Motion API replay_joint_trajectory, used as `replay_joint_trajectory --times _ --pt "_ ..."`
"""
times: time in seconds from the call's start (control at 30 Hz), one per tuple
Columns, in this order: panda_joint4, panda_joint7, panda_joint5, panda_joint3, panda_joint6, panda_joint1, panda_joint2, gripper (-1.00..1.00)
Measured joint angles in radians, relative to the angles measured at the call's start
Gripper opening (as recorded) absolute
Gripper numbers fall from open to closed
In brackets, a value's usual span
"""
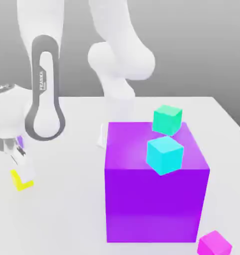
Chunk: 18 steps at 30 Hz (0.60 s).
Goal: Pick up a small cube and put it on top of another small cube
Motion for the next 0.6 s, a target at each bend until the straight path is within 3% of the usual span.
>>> replay_joint_trajectory --times 0.17,0.27,0.6 --pt "-0.039 0.151 -0.202 -0.113 -0.128 0.066 -0.173 -1.00" --pt "-0.038 0.224 -0.267 -0.070 -0.235 0.134 -0.285 -1.00" --pt "0.000 0.330 -0.242 0.165 -0.631 0.384 -0.648 -1.00"
